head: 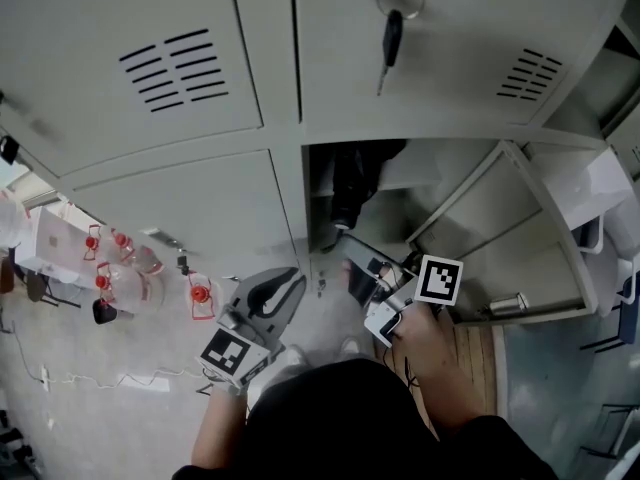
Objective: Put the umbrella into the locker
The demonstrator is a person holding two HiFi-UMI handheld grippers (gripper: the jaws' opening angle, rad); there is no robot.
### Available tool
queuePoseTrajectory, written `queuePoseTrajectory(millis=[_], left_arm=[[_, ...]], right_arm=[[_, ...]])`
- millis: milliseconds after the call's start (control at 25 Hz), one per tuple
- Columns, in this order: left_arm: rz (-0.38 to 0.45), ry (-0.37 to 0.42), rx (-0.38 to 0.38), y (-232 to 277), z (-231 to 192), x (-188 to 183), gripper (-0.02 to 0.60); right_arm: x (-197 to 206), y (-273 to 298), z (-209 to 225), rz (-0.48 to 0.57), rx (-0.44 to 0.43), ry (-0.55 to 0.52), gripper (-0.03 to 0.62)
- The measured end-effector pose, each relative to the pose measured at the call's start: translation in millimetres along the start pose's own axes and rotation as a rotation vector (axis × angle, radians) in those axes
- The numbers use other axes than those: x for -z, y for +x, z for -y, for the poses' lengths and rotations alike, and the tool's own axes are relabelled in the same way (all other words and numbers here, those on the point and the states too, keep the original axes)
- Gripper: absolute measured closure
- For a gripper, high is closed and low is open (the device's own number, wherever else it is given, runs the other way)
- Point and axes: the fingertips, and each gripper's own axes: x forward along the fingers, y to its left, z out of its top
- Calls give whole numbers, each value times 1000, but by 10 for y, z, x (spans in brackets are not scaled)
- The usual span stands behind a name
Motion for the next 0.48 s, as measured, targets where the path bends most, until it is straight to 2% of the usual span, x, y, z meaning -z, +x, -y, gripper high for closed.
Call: queuePoseTrajectory(millis=[120,480], left_arm=[[-9,-1,-29,-96,-26,36,528],[-8,-25,-84,-259,-113,67,528]], right_arm=[[-57,40,-5,18,13,-13,589],[-234,142,-11,62,41,-86,592]])
